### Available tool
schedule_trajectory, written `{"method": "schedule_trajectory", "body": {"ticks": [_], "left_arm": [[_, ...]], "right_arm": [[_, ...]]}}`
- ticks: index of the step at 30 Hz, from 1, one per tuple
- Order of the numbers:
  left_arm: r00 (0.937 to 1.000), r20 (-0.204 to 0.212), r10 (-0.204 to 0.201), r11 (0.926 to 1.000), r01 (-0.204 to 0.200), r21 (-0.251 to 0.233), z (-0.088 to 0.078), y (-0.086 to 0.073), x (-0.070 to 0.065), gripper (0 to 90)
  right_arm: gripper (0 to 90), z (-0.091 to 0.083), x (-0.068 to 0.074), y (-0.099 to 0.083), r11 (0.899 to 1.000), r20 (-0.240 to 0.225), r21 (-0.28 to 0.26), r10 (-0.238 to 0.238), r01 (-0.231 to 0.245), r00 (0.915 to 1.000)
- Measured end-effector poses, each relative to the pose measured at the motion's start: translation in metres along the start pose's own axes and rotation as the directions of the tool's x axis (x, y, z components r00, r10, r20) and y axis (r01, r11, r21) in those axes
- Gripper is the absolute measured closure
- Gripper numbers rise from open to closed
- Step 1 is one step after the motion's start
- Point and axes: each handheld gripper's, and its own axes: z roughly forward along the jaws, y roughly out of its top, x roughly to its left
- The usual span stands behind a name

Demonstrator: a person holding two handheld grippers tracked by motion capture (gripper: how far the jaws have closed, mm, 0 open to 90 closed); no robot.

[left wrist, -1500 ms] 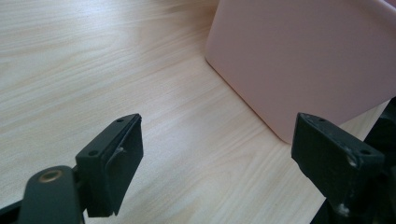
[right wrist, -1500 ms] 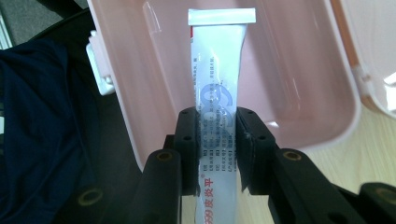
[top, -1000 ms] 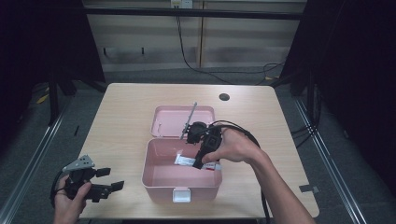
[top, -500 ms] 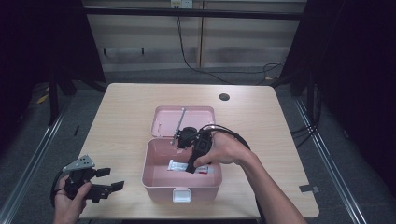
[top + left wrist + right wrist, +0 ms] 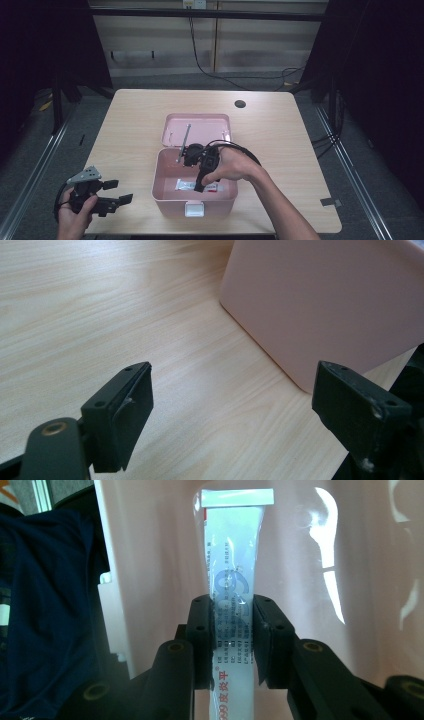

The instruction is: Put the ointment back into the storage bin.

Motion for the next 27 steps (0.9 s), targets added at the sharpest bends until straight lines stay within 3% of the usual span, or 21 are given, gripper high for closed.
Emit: {"method": "schedule_trajectory", "body": {"ticks": [15,27], "left_arm": [[1.0000,0.003,-0.003,1.0000,0.003,-0.002,-0.001,0.000,0.000,16.8],[1.0000,0.003,-0.002,1.0000,0.002,-0.003,-0.001,0.000,0.000,16.8]], "right_arm": [[71.8,0.028,-0.001,0.010,0.999,-0.052,0.036,-0.024,0.026,0.9984],[71.8,0.044,-0.004,0.012,0.999,-0.083,0.031,-0.024,0.027,0.9963]]}}
